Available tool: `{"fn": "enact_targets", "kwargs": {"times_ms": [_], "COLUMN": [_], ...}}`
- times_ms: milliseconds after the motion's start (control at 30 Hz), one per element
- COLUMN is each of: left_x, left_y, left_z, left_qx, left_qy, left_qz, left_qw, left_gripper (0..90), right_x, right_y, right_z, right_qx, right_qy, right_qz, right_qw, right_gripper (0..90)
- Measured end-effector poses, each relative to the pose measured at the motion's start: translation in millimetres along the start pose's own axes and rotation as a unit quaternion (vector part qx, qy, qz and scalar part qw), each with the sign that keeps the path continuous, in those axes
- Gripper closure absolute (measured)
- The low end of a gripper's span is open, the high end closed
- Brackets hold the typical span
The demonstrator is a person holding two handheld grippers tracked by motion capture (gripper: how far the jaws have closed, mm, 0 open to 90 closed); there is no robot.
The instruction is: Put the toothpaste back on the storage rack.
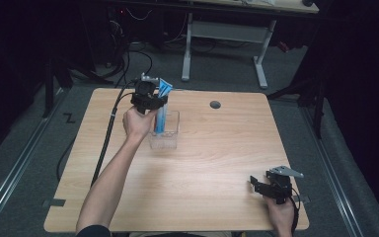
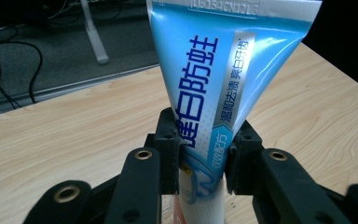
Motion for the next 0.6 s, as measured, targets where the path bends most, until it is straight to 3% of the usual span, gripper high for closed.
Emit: {"fn": "enact_targets", "kwargs": {"times_ms": [300,600], "left_x": [-7.7,-17.4], "left_y": [-5.1,-10.6], "left_z": [1.7,6.2], "left_qx": [0.005,0.004], "left_qy": [-0.013,-0.025], "left_qz": [-0.003,-0.018], "left_qw": [0.9999,0.9995], "left_gripper": [70.3,69.8], "right_x": [0.0,0.0], "right_y": [-0.2,-0.1], "right_z": [0.0,0.0], "right_qx": [0.000,0.000], "right_qy": [0.000,0.000], "right_qz": [0.000,0.000], "right_qw": [1.0000,1.0000], "right_gripper": [28.0,28.0]}}
Point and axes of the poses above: each handheld gripper's, and its own axes: z roughly forward along the jaws, x roughly out of its top, y roughly to its right, the point moved 7 cm from there along z, roughly forward along the jaws, and after that the axes turned 11 degrees about -y, right-handed, at the moved point
